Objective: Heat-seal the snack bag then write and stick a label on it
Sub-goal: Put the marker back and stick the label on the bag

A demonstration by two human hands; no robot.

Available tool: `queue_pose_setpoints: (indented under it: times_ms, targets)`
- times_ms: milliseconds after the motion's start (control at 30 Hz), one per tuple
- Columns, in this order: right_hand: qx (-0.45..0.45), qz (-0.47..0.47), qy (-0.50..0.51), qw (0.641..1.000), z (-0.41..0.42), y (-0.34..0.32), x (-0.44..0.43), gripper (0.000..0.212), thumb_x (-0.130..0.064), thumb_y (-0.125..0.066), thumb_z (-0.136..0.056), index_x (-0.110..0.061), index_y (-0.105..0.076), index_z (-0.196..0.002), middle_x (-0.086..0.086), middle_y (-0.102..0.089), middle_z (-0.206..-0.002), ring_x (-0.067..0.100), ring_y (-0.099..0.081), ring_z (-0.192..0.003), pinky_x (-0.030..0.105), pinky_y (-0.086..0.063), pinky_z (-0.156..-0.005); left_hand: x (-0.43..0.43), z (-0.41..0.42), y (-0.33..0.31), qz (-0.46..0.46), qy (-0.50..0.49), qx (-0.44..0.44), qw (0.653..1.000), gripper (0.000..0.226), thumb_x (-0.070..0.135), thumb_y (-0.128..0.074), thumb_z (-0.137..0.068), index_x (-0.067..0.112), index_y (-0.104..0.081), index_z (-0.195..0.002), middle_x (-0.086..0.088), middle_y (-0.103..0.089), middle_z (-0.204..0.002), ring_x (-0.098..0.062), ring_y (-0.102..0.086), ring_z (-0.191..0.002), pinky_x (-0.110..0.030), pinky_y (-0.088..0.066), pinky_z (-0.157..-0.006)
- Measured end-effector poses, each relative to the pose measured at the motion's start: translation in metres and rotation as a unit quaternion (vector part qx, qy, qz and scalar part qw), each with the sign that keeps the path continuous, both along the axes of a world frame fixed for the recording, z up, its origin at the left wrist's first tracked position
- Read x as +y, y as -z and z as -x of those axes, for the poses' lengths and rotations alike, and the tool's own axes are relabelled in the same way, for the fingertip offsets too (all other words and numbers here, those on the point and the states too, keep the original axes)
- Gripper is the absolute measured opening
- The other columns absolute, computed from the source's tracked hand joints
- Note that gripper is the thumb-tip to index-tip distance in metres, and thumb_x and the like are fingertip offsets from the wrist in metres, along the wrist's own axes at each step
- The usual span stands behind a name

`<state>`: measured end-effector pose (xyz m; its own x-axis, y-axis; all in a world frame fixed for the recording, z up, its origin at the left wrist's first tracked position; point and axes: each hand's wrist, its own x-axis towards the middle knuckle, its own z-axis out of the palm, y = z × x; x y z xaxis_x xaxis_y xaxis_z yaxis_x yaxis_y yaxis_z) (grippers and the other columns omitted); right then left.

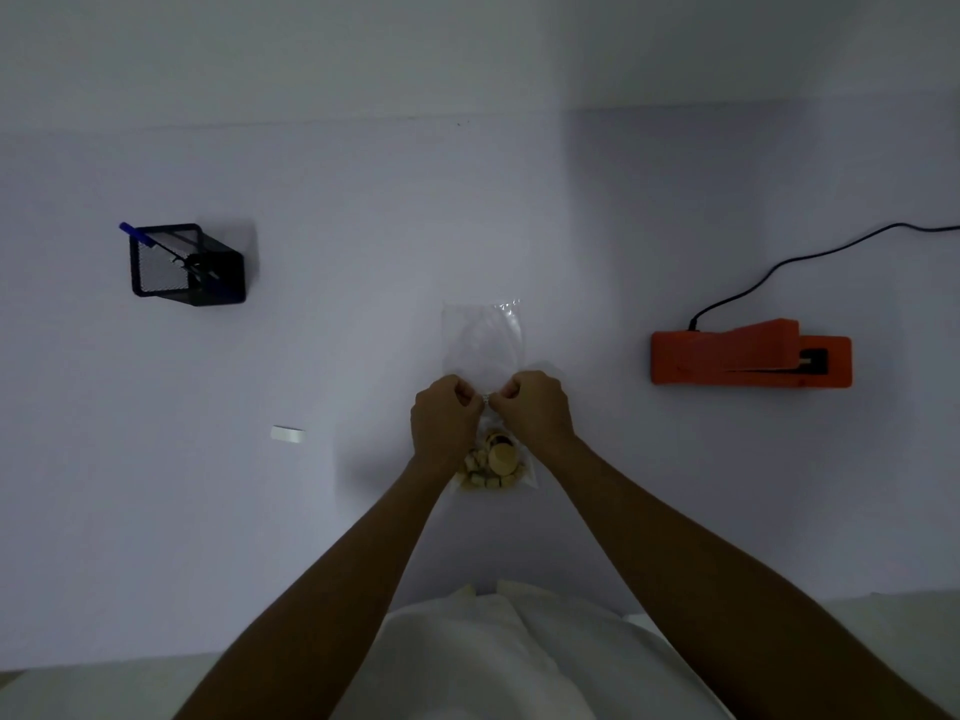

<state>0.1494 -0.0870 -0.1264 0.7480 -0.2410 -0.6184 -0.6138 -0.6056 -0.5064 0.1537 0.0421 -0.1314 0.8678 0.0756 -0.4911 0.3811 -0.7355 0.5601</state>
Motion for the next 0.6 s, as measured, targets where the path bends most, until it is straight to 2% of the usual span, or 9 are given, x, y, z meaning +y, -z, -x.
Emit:
queue_pose_setpoints:
  times_ms: [133, 300, 400, 500, 600]
  targets:
    - [0.000, 0.008, 0.000, 1.000, 0.000, 0.003, -0.001, 0.025, -0.023, -0.072, -0.077, -0.004, -0.064, -0.063, 0.006, -0.065, -0.061, 0.014, -0.057, -0.053, 0.031, -0.050, -0.055, 0.001, 0.000, 0.000, -0.003, 0.007, -0.001, 1.000, 0.008, 0.021, -0.068, -0.082, 0.015, -0.067, -0.077, 0.003, -0.065, -0.070, -0.011, -0.060, -0.063, -0.013, -0.040, -0.053]
    - [-0.003, 0.009, -0.004, 1.000, 0.000, 0.007, -0.001, 0.037, -0.043, -0.077, -0.077, -0.008, -0.067, -0.070, 0.000, -0.067, -0.067, 0.017, -0.065, -0.064, 0.031, -0.052, -0.061, 0.000, -0.001, -0.001, -0.006, 0.004, -0.001, 1.000, 0.010, 0.023, -0.068, -0.083, 0.014, -0.067, -0.078, 0.003, -0.065, -0.072, -0.012, -0.060, -0.064, -0.015, -0.041, -0.054]
    - [-0.006, 0.008, 0.006, 1.000, 0.001, 0.009, -0.003, 0.037, -0.043, -0.079, -0.075, -0.012, -0.060, -0.067, -0.003, -0.059, -0.063, 0.018, -0.062, -0.063, 0.033, -0.052, -0.061, 0.000, 0.000, -0.002, -0.008, 0.009, -0.006, 1.000, 0.013, 0.025, -0.068, -0.083, 0.014, -0.064, -0.077, 0.002, -0.064, -0.070, -0.013, -0.059, -0.062, -0.017, -0.041, -0.053]
    - [-0.013, 0.011, 0.024, 1.000, 0.003, 0.010, -0.005, 0.040, -0.041, -0.082, -0.072, -0.013, -0.054, -0.070, -0.001, -0.056, -0.065, 0.019, -0.057, -0.061, 0.035, -0.049, -0.058, 0.001, 0.000, -0.004, -0.018, 0.015, -0.008, 1.000, 0.019, 0.024, -0.069, -0.082, 0.013, -0.054, -0.080, -0.001, -0.060, -0.070, -0.015, -0.055, -0.060, -0.023, -0.038, -0.052]
    - [-0.018, -0.009, 0.051, 0.998, 0.005, 0.012, -0.008, 0.039, -0.031, -0.083, -0.073, -0.013, -0.050, -0.068, 0.001, -0.053, -0.064, 0.015, -0.052, -0.054, 0.035, -0.048, -0.054, 0.008, -0.001, -0.002, -0.035, 0.025, -0.001, 0.999, 0.027, 0.028, -0.072, -0.082, 0.016, -0.048, -0.081, 0.001, -0.056, -0.072, -0.015, -0.052, -0.062, -0.026, -0.035, -0.053]
